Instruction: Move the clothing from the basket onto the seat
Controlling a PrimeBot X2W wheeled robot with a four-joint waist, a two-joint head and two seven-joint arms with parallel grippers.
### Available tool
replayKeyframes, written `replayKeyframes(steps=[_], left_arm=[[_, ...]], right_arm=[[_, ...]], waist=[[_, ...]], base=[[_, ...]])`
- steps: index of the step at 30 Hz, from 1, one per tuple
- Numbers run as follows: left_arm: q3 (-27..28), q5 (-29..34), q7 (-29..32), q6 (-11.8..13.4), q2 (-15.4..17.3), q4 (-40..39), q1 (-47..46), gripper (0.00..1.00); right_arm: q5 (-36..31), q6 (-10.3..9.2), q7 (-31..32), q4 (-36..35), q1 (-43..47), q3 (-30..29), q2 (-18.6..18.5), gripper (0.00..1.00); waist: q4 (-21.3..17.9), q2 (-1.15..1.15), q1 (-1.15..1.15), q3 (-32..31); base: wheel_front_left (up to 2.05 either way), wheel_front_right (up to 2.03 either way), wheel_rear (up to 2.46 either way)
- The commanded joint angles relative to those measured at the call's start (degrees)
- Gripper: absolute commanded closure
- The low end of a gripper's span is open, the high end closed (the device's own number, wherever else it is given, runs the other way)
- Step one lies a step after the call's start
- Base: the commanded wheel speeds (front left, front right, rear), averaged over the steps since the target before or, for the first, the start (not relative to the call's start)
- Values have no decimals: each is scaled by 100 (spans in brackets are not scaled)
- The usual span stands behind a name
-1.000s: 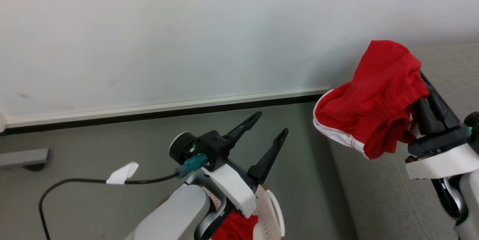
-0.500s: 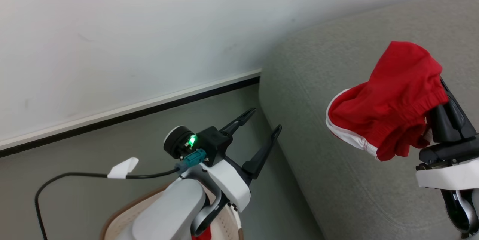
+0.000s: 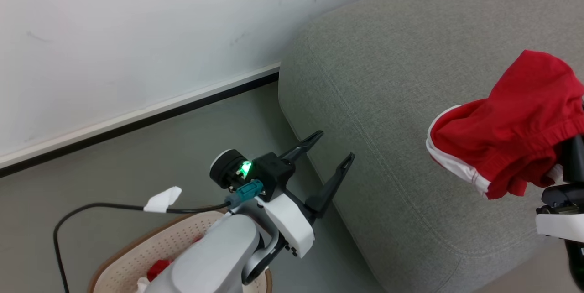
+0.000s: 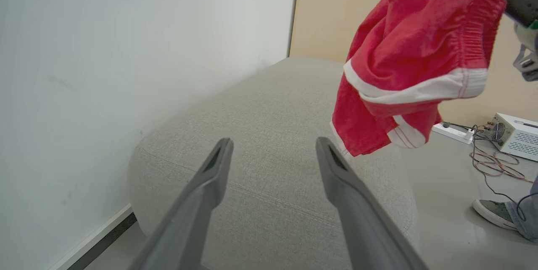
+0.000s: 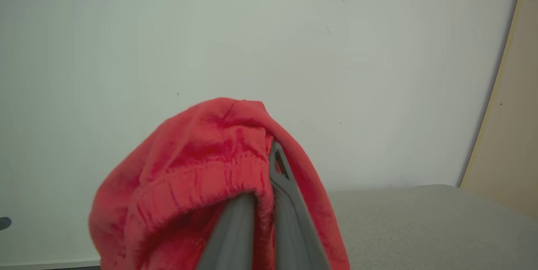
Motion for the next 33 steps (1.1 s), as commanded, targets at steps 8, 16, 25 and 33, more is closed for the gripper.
replayKeyframes(steps=[8, 16, 25, 33], left_arm=[[-33, 112, 0, -82, -52, 131, -223, 0], [-114, 217, 101, -91, -70, 144, -553, 0], [-183, 385, 301, -46, -3, -15, -917, 0], [-194, 388, 322, 35, -34, -82, -1039, 0]], right_arm=[[431, -12, 0, 664, -790, 96, -442, 100], [766, -12, 0, 1747, -1952, 41, -971, 100], [706, -12, 0, 2572, -2941, -60, -1267, 100], [871, -12, 0, 3709, -3306, 305, -1618, 100]], waist=[[333, 0, 0, 489], [870, 0, 0, 1261], [1273, 0, 0, 2049], [1460, 0, 0, 2397]], base=[[0, 0, 0], [0, 0, 0], [0, 0, 0], [0, 0, 0]])
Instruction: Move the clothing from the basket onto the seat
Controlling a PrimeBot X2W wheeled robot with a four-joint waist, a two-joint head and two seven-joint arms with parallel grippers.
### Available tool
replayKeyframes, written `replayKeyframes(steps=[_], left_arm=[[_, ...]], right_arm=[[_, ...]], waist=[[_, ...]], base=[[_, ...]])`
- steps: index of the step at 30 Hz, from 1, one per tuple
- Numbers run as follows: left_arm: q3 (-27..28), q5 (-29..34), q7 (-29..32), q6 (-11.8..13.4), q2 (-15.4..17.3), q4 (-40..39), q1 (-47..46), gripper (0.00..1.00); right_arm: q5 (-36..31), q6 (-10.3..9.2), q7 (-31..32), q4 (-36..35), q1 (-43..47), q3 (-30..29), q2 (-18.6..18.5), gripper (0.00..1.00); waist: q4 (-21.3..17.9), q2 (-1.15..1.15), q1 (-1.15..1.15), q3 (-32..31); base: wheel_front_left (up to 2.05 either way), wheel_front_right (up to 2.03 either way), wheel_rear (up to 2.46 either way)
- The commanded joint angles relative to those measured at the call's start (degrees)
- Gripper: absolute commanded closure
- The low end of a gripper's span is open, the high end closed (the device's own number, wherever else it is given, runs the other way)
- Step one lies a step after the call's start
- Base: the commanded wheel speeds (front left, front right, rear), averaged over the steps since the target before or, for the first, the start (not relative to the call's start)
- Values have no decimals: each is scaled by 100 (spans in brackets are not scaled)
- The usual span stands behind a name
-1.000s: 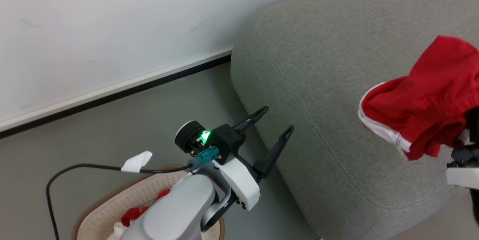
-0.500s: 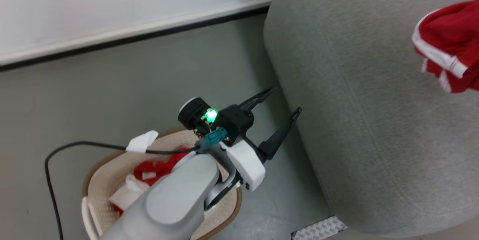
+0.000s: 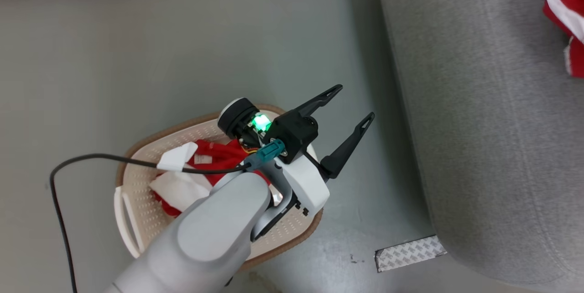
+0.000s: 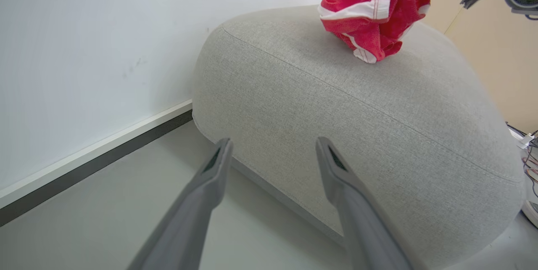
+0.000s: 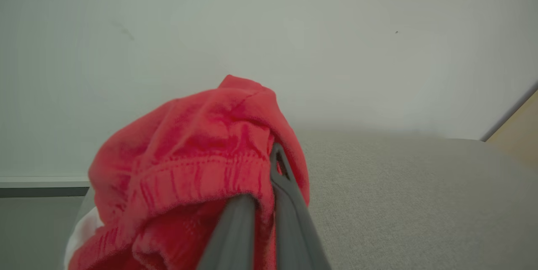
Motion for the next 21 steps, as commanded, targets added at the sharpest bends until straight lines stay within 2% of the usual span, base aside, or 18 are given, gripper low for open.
replayKeyframes(steps=[1, 8, 13, 14, 15, 16, 21], left_arm=[[7, 71, -20, 24, -2, -13, -66, 0], [46, -28, -113, 60, 16, 70, -26, 0], [40, -91, -181, 58, -40, 173, 37, 0], [45, -104, -179, 58, -49, 191, 46, 0], [52, -122, -205, 59, -58, 212, 57, 0], [59, -139, -223, 59, -64, 235, 73, 0], [95, -223, -274, 40, -102, 365, 217, 0]], right_arm=[[81, -12, 0, 67, -60, 21, -68, 100], [407, -13, 18, 1091, -216, 852, -447, 100], [830, -12, 637, 1473, -386, 1715, -686, 100], [922, -12, 722, 1447, -417, 1871, -740, 70], [1013, -12, 810, 1436, -442, 2027, -813, 48], [1110, -13, 901, 1453, -453, 2176, -868, 0], [1580, -12, 1249, 1416, -495, 2829, -1042, 0]], waist=[[77, 0, -1, 75], [153, 0, -1, 52], [178, 0, -1, -99], [178, 0, -1, -138], [176, 0, -1, -177], [172, 0, -1, -223], [118, 0, -1, -548]], base=[[0, 0, 0], [0, 0, 0], [0, 0, 0], [0, 0, 0], [0, 0, 0], [0, 0, 0], [0, 0, 0]])
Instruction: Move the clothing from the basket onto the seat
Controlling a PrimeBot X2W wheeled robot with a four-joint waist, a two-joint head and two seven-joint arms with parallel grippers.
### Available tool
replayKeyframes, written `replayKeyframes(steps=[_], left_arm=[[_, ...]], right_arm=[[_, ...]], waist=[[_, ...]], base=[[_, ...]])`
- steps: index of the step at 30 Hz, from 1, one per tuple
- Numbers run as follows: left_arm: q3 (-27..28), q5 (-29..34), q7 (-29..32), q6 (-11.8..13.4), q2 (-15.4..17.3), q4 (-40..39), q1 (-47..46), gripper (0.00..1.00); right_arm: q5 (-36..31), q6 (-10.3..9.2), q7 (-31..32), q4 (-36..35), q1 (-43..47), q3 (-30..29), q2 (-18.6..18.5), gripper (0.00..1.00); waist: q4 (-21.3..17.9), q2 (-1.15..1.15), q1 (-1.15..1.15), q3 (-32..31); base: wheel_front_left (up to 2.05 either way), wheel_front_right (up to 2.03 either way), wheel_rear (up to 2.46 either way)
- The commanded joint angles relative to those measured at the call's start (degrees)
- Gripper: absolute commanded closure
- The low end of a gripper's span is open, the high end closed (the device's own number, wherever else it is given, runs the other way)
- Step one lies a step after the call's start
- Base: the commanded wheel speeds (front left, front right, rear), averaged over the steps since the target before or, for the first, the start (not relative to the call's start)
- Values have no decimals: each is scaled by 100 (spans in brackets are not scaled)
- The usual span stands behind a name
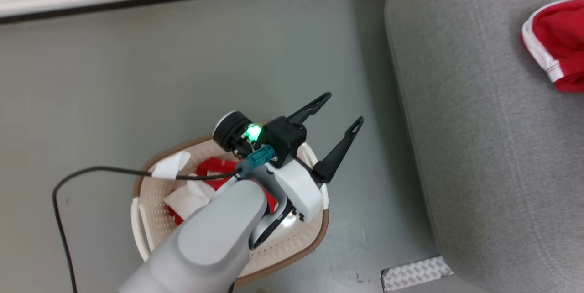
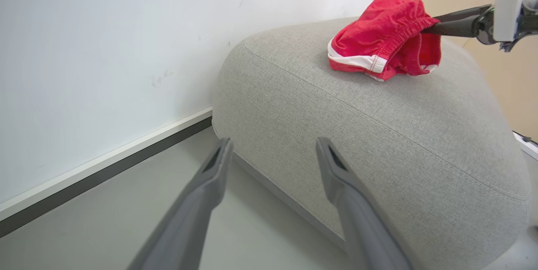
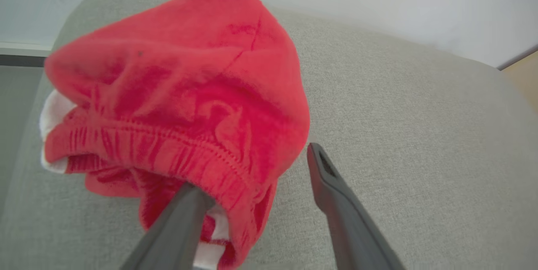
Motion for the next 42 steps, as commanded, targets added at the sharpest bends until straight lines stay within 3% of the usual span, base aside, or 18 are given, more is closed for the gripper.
replayKeyframes(steps=[1, 8, 14, 20, 25, 31, 36, 42], left_arm=[[16, -47, -35, -10, 12, 23, 97, 0], [172, -216, -93, -6, 53, 153, 533, 0], [490, -354, -87, 92, 138, 14, 1006, 0], [920, -390, -88, 215, 172, -319, 1505, 0], [1276, -307, -88, 324, 316, -562, 1840, 0], [1745, -276, -89, 460, 501, -818, 2141, 0], [2261, -265, -89, 624, 678, -1063, 2533, 0], [2784, -198, -88, 757, 803, -1269, 2975, 0]], right_arm=[[50, -12, 38, -14, -18, 74, -55, 0], [392, -13, 207, -396, 135, 1031, -433, 0], [702, -12, 1, -922, 204, 1640, -834, 0], [1153, -13, -544, -1706, 348, 1866, -1195, 0], [1395, -13, -1078, -2473, 511, 1744, -1284, 0], [1263, -13, -1289, -3069, 867, 1215, -964, 0], [656, -13, -1287, -3503, 1600, 130, -255, 0], [-354, -13, -1290, -4098, 2829, -1411, 850, 0]], waist=[[-53, 0, 0, -169], [-244, 0, 0, -860], [-367, 0, 0, -1433], [-297, 0, 0, -1911], [-185, 0, 0, -2165], [43, 0, 0, -2323], [267, 0, 0, -2427], [589, 0, 0, -2570]], base=[[0, 0, 0], [0, 0, 0], [0, 0, 0], [0, 0, 0], [0, 0, 0], [0, 0, 0], [0, 0, 0], [0, 0, 0]])
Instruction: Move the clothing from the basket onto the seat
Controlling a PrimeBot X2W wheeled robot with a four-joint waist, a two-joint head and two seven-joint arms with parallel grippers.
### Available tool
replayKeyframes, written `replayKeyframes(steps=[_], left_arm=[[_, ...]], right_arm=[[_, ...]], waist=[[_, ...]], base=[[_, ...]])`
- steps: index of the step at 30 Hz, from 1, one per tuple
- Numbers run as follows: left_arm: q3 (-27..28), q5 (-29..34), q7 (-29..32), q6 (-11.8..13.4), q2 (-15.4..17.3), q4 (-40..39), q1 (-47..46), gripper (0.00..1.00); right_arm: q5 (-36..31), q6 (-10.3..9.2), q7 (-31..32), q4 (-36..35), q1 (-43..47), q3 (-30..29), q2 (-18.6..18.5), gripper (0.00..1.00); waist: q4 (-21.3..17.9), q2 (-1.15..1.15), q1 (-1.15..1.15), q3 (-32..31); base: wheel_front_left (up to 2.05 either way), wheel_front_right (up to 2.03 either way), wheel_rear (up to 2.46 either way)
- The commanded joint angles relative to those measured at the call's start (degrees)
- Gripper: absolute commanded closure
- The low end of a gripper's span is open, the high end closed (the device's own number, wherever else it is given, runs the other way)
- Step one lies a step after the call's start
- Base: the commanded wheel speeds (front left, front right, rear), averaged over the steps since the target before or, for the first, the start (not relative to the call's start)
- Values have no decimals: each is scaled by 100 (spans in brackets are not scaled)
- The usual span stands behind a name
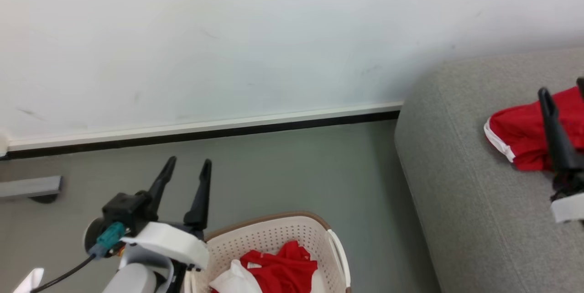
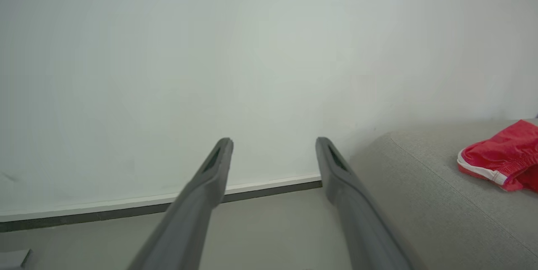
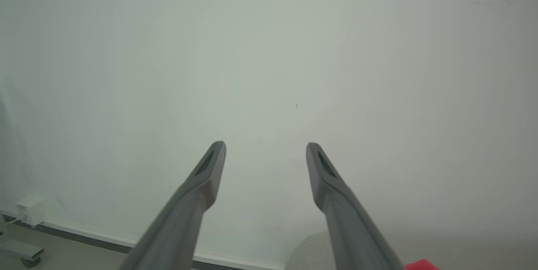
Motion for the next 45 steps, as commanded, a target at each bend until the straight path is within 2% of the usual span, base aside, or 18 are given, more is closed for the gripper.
replayKeyframes(steps=[1, 3, 9, 12, 16, 20, 28, 45], left_arm=[[177, 74, -1, 48, 56, -59, 195, 0], [338, 115, -1, 95, 39, -114, 315, 0], [786, 262, -2, 187, -158, -261, 675, 0], [1018, 468, -2, 241, -276, -347, 830, 0], [1279, 1030, -1, 389, -380, -540, 1032, 0], [1478, 1317, -1, 376, -527, -646, 1171, 0], [1980, 1663, -1, 117, -868, -522, 1353, 0], [2355, 2005, -1, -174, -1120, -383, 1210, 0]], right_arm=[[-415, -13, -15, -218, 506, -411, 377, 0], [-684, -13, -15, -431, 897, -698, 755, 0], [-1252, -13, -15, -848, 1729, -1099, 1542, 0], [-1567, -13, -10, -912, 2002, -1075, 1709, 0], [-1934, -13, -10, -973, 2217, -1382, 2002, 0], [-2175, -13, -9, -919, 2355, -1558, 2217, 0], [-2421, -13, -9, -566, 2297, -1581, 2311, 0], [-2343, -13, -9, -440, 2117, -1421, 2215, 0]], waist=[[200, 0, 0, -130], [316, 0, 0, -194], [616, 0, 0, -311], [728, 0, 0, -339], [792, 0, 0, -320], [817, 0, 0, -304], [717, 0, 0, -224], [609, 0, 0, -125]], base=[[0, 0, 0], [0, 0, 0], [0, 0, 0], [0, 0, 0], [0, 0, 0], [0, 0, 0], [0, 0, 0], [0, 0, 0]])
